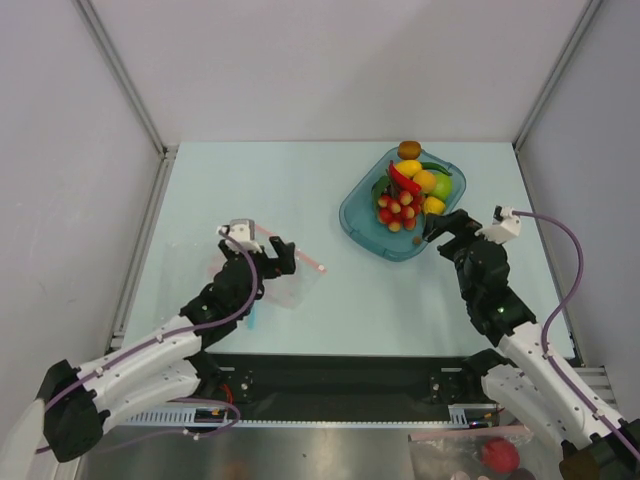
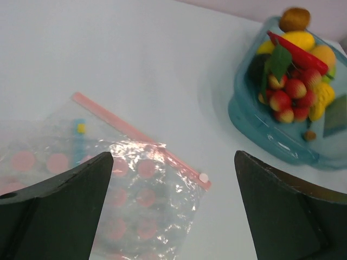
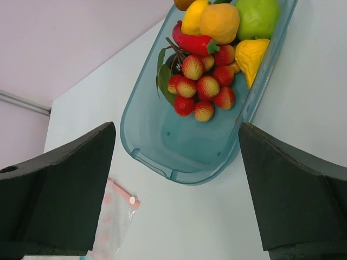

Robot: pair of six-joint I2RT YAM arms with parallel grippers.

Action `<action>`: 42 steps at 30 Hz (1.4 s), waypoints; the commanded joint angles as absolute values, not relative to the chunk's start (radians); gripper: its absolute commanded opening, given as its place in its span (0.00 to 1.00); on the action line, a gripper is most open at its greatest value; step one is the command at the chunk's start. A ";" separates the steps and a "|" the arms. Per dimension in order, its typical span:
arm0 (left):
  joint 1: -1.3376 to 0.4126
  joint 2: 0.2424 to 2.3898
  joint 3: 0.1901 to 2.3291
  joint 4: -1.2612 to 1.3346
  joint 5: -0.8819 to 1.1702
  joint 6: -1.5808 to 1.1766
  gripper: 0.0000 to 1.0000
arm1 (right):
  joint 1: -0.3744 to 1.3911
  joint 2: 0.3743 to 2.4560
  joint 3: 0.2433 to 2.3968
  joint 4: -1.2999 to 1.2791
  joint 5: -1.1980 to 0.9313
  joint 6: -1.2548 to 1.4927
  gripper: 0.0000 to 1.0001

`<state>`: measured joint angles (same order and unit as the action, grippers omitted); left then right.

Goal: Place the food in the zip-top bag and seal the zipper
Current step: Pick up the zipper food storage bag at the center of the board.

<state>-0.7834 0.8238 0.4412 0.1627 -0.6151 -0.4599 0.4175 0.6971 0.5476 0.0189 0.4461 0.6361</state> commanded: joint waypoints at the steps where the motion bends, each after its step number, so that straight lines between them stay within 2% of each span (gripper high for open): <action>1: -0.785 0.874 0.491 0.267 -0.313 -0.336 1.00 | 0.420 0.672 0.543 0.061 0.465 0.640 1.00; 2: -0.785 0.926 0.512 0.267 -0.243 -0.290 1.00 | 0.420 0.666 0.537 0.066 0.460 0.635 1.00; 7: -0.785 1.158 0.672 0.070 -0.285 -0.299 1.00 | 0.417 0.663 0.529 0.081 0.443 0.627 1.00; 19: -0.784 1.590 0.916 -0.132 -0.284 -0.278 1.00 | 0.410 0.673 0.515 0.115 0.382 0.601 1.00; 35: -0.764 1.687 0.949 -0.212 -0.169 -0.262 1.00 | 0.399 0.672 0.515 0.091 0.396 0.618 1.00; 38: -0.726 1.752 0.966 -0.212 -0.079 -0.285 0.94 | 0.394 0.673 0.515 0.092 0.391 0.621 1.00; 39: -0.713 1.767 0.969 -0.212 -0.054 -0.287 0.83 | 0.394 0.672 0.515 0.092 0.387 0.621 1.00; 41: -0.690 1.793 0.976 -0.206 -0.020 -0.291 0.72 | 0.394 0.670 0.514 0.091 0.390 0.623 1.00; 42: -0.686 1.796 0.976 -0.199 -0.008 -0.291 0.57 | 0.394 0.670 0.514 0.091 0.393 0.623 1.00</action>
